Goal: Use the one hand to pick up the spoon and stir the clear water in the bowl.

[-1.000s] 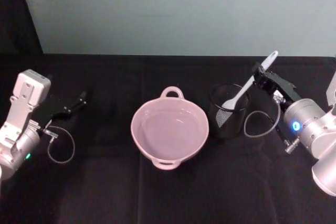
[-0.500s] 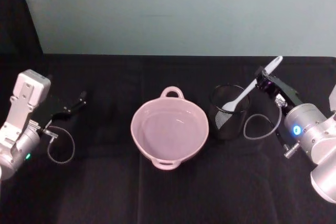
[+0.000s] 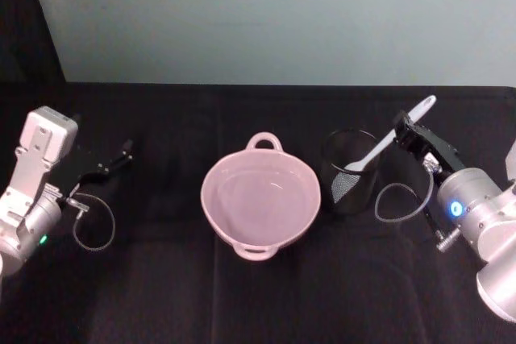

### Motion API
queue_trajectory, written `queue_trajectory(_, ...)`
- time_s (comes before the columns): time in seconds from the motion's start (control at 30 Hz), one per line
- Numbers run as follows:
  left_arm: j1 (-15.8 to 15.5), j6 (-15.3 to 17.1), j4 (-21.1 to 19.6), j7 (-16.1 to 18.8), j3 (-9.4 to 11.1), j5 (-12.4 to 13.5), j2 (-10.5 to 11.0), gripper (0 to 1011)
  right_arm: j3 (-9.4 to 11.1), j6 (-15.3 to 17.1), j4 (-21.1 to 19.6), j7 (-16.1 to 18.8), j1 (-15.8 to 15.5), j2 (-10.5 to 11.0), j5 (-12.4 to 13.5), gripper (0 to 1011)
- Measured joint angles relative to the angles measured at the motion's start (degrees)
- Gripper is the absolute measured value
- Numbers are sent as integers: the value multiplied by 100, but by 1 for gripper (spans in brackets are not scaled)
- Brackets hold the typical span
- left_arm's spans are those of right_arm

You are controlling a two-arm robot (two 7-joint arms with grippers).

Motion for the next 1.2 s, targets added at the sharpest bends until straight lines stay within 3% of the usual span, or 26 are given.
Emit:
queue_trajectory(0.97, 0, 0, 0, 0, 0, 0, 0, 1011, -36, -92, -70, -117, -95, 118, 54, 114)
queue_trajectory(1.2, 0, 0, 0, 0, 0, 0, 0, 1011, -33, -87, -70, -116, -92, 115, 53, 335)
